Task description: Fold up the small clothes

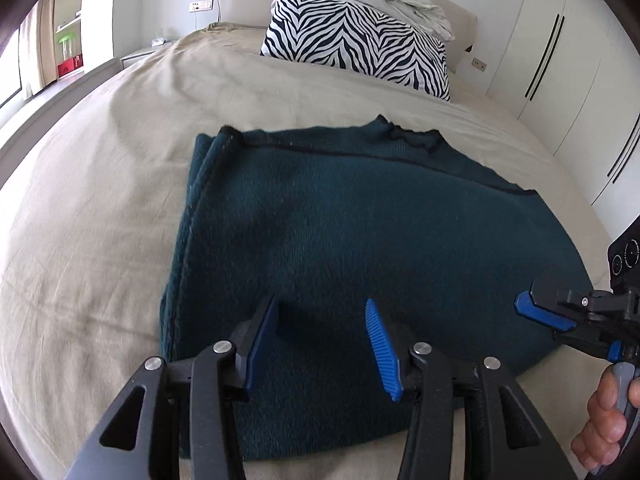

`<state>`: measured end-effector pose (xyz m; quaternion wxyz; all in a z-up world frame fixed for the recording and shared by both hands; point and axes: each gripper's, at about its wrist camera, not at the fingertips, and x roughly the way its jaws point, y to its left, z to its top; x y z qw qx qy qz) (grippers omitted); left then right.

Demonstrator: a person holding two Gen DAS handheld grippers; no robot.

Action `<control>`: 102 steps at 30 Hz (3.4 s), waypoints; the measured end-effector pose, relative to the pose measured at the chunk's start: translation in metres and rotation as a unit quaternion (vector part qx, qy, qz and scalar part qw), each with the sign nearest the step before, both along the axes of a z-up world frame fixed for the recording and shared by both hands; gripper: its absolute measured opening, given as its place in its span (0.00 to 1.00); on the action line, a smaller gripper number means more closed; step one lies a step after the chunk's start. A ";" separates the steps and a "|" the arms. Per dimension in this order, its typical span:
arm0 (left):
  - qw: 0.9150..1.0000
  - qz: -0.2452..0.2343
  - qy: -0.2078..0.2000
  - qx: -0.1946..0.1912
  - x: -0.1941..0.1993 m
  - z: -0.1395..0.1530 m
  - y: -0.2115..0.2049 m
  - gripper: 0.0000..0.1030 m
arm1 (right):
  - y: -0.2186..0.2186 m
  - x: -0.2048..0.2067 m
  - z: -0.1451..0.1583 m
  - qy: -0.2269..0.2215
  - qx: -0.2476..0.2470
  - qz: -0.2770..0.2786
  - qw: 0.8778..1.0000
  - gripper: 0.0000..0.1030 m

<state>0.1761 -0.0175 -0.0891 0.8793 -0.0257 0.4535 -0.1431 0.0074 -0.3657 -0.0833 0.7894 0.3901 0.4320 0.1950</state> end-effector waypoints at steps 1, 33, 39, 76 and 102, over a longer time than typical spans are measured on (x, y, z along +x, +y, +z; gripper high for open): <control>1.000 0.000 0.004 0.005 -0.003 -0.006 0.001 0.48 | 0.013 -0.004 -0.008 0.004 -0.002 0.011 1.000 0.26; 1.000 -0.006 -0.007 -0.029 -0.020 0.003 0.024 0.48 | -0.087 -0.075 0.022 -0.016 -0.026 -0.165 0.986 0.41; 0.998 0.031 -0.025 -0.048 0.007 0.027 0.049 0.48 | -0.025 -0.021 0.015 -0.012 -0.025 -0.092 0.995 0.47; 0.948 0.086 0.103 -0.290 0.010 -0.013 0.136 0.61 | -0.051 -0.009 0.002 -0.015 -0.001 -0.083 0.996 0.49; 0.889 0.052 0.208 -0.405 0.036 -0.057 0.135 0.12 | 0.069 0.072 0.000 0.030 0.030 0.069 0.997 0.49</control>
